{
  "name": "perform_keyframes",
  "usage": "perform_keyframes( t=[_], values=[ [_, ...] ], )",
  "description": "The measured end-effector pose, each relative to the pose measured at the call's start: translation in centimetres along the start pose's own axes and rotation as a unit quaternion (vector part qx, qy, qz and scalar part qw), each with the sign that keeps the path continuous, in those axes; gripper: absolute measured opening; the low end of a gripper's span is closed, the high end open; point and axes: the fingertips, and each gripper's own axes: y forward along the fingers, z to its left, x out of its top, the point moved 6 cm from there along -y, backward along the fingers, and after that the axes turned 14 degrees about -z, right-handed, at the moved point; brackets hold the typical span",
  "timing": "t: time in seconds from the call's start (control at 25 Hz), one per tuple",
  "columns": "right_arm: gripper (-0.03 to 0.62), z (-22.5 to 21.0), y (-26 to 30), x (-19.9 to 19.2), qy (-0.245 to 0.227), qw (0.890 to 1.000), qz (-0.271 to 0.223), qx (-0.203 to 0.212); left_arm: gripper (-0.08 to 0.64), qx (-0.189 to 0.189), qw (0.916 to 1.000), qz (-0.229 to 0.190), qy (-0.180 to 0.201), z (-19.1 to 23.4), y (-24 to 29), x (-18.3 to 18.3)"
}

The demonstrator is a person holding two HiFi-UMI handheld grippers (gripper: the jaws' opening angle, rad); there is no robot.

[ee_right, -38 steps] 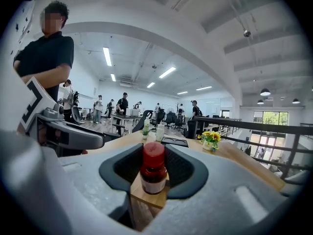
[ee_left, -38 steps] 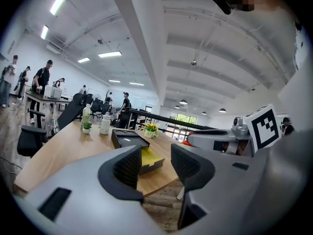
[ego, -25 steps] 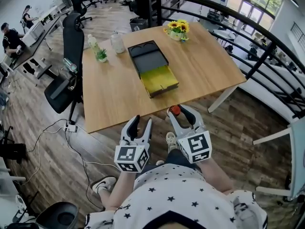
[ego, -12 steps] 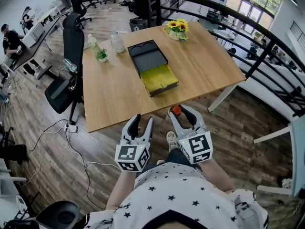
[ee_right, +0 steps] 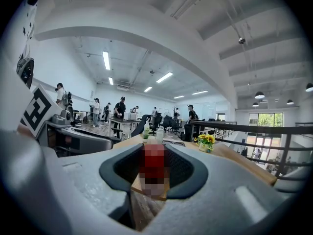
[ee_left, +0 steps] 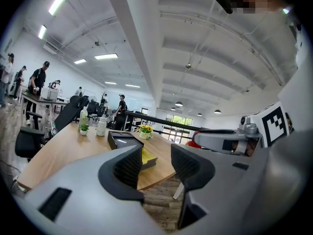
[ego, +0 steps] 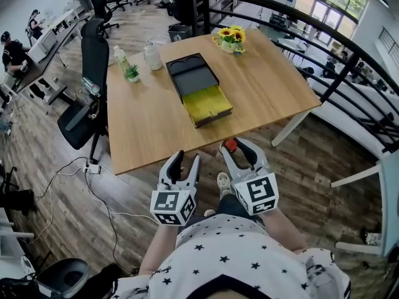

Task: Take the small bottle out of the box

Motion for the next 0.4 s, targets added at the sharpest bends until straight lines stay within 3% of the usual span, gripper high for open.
perform_keyframes(
  t=[0.4],
  values=[
    [0.138,-0.85,0.26,-0.44,0.002,1.0,-0.002,-0.003,0.176,-0.001,1.0,0.004,-0.002,-0.13,0.73,-0.7]
  ],
)
